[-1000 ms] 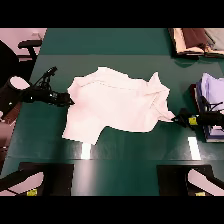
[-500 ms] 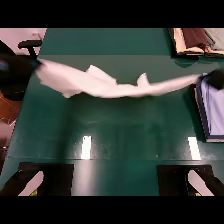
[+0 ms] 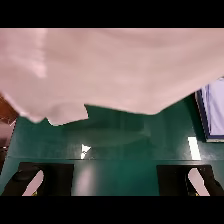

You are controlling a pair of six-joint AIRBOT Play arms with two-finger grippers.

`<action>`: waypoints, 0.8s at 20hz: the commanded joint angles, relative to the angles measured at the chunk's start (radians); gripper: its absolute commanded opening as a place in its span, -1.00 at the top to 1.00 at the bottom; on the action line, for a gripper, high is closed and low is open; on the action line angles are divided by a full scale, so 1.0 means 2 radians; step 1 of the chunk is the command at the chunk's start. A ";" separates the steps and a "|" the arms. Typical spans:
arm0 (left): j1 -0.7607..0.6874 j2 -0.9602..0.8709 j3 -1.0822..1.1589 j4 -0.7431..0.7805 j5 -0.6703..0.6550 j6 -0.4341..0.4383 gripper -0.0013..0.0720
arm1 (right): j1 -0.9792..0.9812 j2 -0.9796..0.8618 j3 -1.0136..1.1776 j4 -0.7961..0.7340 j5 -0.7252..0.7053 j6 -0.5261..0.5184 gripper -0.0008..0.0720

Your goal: Fold the shirts.

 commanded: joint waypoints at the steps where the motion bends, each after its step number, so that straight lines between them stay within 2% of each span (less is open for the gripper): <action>1: 0.000 -0.006 0.009 0.039 -0.026 -0.039 0.89 | -0.034 -0.042 0.086 0.000 0.066 0.027 0.94; 3: 0.000 -0.025 -0.047 0.040 -0.060 -0.051 0.89 | -0.034 -0.079 0.095 0.002 0.084 0.041 0.94; 6: 0.000 -0.087 -0.138 0.035 -0.105 -0.051 0.89 | 0.014 -0.131 0.029 -0.021 0.091 0.043 0.94; 9: -0.009 -0.172 -0.211 0.029 -0.121 -0.045 0.89 | 0.123 -0.208 -0.049 -0.140 0.115 0.048 0.94; 11: -0.032 -0.239 -0.243 0.030 -0.120 -0.026 0.89 | 0.170 -0.270 -0.088 -0.177 0.123 0.054 0.94; 13: -0.055 -0.317 -0.249 0.038 -0.117 -0.006 0.89 | 0.192 -0.335 -0.105 -0.178 0.120 0.059 0.94; 16: -0.058 -0.409 -0.249 0.041 -0.051 -0.003 0.89 | 0.198 -0.426 -0.068 -0.176 0.112 0.061 0.94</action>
